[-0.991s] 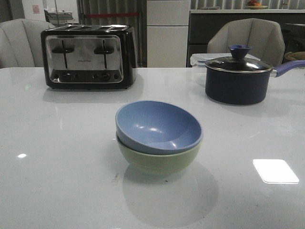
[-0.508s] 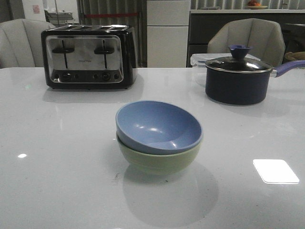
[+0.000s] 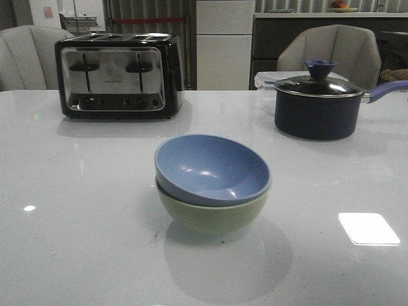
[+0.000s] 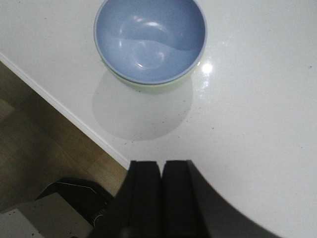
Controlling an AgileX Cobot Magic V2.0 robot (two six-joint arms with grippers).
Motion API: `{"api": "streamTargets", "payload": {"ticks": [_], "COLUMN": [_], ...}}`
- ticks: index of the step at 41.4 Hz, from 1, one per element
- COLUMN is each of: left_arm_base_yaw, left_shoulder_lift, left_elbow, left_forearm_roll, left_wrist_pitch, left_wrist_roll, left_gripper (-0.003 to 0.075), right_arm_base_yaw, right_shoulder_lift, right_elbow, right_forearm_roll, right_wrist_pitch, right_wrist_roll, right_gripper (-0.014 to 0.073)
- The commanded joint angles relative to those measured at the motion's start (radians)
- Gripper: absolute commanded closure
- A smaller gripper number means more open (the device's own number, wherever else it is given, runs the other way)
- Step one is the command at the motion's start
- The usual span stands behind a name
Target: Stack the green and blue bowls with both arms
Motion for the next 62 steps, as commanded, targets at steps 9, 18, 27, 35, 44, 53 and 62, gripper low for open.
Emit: {"api": "streamTargets", "payload": {"ticks": [9,18,27,35,44,53,62], "left_arm_base_yaw": [-0.008,-0.008,-0.008,-0.008,-0.008,-0.008,-0.008], "left_shoulder_lift": [-0.021,-0.021,-0.021,-0.021,-0.019,-0.019,-0.019], "left_elbow": [0.004,0.004,0.004,0.004,0.004,0.004,0.004], "left_forearm_roll": [-0.01,-0.01,-0.01,-0.01,-0.01,-0.01,-0.01], "left_wrist_pitch": [-0.089,-0.089,-0.089,-0.089,-0.089,-0.089,-0.089], "left_wrist_roll": [0.002,0.002,0.002,0.002,0.002,0.002,0.002], "left_gripper": [0.0627,0.0627,0.0627,0.0627,0.0627,0.0627,0.0627], "right_arm_base_yaw": [-0.001,-0.001,-0.001,-0.006,-0.156,-0.348,-0.382], "right_shoulder_lift": [-0.007,-0.007,-0.007,-0.032,-0.256,-0.557,-0.759], "right_elbow": [-0.027,-0.027,-0.027,-0.015,0.134,0.423,0.609], "right_forearm_roll": [0.01,0.01,0.01,0.009,0.007,0.01,0.018], "right_wrist_pitch": [-0.053,-0.053,-0.053,-0.058,-0.239,-0.577,-0.699], "right_wrist_roll": [-0.014,-0.014,-0.014,-0.014,-0.014,-0.014,-0.014], "right_gripper": [0.052,0.052,0.052,0.052,0.052,0.052,0.052]}}
